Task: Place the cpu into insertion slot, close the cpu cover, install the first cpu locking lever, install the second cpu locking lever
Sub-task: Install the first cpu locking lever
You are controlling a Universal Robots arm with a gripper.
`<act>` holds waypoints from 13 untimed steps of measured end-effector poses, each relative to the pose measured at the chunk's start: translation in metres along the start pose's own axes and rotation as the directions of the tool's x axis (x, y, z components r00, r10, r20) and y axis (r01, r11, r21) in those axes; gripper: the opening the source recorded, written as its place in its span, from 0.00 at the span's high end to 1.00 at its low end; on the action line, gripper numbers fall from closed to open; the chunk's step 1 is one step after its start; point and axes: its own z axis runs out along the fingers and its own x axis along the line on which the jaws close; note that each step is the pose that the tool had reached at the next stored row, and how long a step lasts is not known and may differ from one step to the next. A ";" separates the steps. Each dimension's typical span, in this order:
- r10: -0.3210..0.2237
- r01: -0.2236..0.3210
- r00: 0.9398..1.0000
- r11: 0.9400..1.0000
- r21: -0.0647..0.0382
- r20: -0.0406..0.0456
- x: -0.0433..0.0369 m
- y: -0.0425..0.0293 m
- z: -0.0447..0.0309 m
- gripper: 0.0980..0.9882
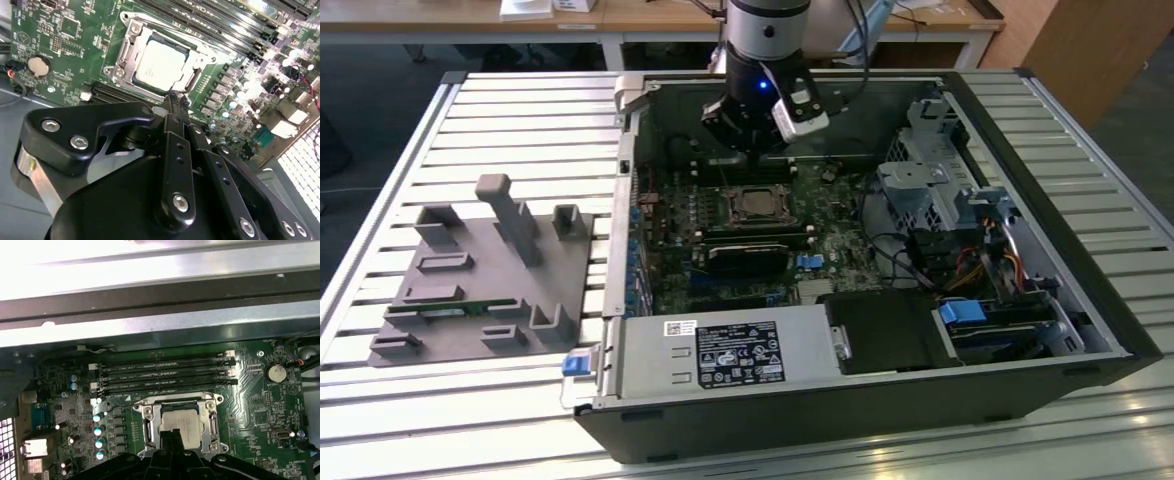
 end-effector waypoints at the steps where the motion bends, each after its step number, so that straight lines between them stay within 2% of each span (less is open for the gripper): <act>1: 0.000 0.000 1.000 1.000 -0.001 0.000 0.0013 -0.0002 0.0001 0.99; 13: 0.000 0.000 1.000 1.000 -0.001 0.001 0.0149 -0.0018 0.0004 0.99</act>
